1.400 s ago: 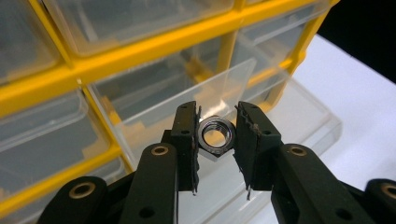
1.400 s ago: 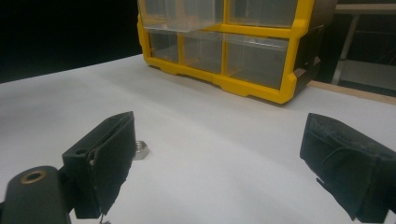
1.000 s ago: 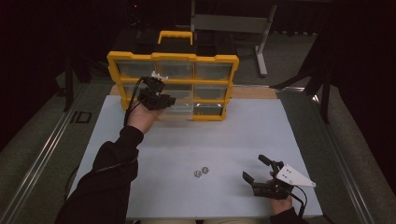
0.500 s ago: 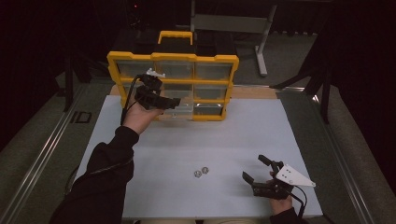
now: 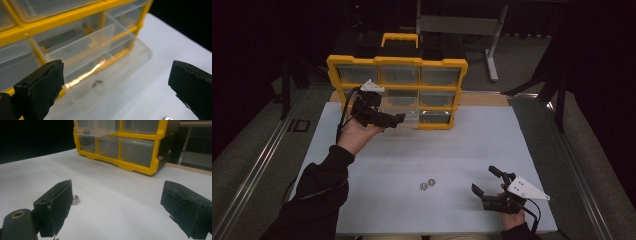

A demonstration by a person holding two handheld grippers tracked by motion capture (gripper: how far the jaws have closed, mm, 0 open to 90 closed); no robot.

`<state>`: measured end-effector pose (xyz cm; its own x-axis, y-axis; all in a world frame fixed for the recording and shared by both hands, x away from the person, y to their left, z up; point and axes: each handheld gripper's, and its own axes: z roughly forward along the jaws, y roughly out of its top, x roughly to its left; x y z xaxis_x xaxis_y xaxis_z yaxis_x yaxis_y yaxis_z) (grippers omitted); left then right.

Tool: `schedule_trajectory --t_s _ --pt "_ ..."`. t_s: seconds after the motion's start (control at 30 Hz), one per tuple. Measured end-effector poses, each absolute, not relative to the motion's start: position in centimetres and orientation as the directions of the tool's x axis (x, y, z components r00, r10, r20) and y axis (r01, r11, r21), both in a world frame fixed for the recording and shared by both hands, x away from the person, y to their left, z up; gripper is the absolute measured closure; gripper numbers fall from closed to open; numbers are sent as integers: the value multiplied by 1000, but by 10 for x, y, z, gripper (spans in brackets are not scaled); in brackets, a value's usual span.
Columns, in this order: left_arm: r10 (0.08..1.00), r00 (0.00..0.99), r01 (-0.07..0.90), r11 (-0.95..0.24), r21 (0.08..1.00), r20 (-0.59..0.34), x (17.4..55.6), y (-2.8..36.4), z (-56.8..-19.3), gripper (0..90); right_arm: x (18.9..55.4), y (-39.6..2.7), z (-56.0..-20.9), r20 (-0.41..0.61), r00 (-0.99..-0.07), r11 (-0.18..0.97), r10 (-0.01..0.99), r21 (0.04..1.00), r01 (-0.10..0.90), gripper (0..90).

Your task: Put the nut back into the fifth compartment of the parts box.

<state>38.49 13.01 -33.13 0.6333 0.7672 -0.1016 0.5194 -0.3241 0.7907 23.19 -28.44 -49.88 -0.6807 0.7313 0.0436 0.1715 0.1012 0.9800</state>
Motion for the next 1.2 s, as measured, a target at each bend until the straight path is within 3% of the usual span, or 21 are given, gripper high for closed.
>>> schedule_trajectory --t_s 0.53,1.2 --pt "662 738 427 -311 849 -129 338 137 -352 6 232 -284 -499 43 -683 104 729 980 172 106" --pt "554 825 349 -337 874 -116 297 110 -398 5 232 -284 -498 41 -684 100 728 981 165 106"
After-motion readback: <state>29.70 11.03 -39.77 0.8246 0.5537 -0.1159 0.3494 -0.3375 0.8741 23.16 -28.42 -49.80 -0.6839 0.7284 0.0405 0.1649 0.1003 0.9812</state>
